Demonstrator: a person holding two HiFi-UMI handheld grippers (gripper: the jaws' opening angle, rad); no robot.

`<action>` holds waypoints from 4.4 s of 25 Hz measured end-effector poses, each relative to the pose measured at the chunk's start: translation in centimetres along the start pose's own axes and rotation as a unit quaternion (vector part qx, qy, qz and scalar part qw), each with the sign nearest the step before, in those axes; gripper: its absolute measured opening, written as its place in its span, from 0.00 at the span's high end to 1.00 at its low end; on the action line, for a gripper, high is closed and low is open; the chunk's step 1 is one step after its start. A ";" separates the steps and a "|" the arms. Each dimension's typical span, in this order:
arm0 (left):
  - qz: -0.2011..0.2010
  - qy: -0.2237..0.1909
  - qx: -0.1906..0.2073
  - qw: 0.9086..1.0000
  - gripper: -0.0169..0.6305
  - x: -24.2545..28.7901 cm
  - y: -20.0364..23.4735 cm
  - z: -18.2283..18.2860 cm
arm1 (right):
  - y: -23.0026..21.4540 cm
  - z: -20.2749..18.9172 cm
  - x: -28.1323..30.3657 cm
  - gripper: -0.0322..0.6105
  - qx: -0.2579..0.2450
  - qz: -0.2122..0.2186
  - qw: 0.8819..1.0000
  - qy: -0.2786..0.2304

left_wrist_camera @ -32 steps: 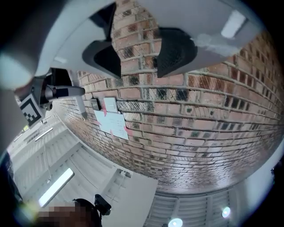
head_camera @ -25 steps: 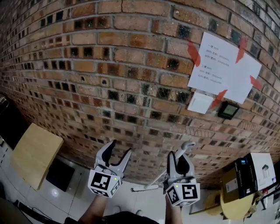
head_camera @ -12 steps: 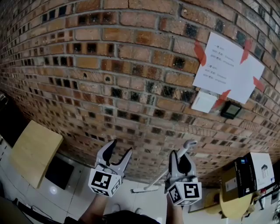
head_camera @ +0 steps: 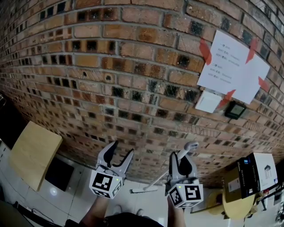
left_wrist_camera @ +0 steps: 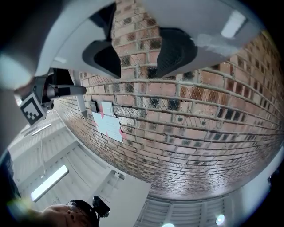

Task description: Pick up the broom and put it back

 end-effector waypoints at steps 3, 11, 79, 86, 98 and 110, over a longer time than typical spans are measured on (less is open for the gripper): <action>0.002 0.004 -0.002 1.000 0.58 0.0 0.3 -0.4 | 0.4 -0.5 0.6 0.78 -0.002 0.004 1.000 0.010; 0.008 0.029 -0.016 0.999 0.58 -0.3 1.4 -2.3 | 1.4 -3.9 2.2 0.78 0.004 -0.005 0.998 0.067; -0.014 0.157 -0.066 0.985 0.58 0.4 1.6 -17.3 | -4.1 -41.0 10.1 0.56 0.141 -0.071 0.920 0.359; -0.010 0.125 -0.055 0.991 0.58 1.1 1.4 -14.4 | -4.6 -30.1 5.4 0.53 0.102 -0.087 0.958 0.255; -0.005 0.079 0.044 0.996 0.55 -1.9 0.9 -8.6 | 0.1 -10.6 -4.2 0.43 -0.019 -0.140 0.988 0.054; -0.019 0.060 0.046 0.997 0.55 -6.2 0.9 -6.6 | 6.2 -8.7 -6.8 0.42 -0.034 -0.126 0.991 0.026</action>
Point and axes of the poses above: the fingertips, and each gripper's own axes: x forward along the fingers, y to its left, z out of its top, the point moved 10 cm from there along -x, backward along the fingers, and after that the axes turned 7 degrees about z, right-handed, at the moved point
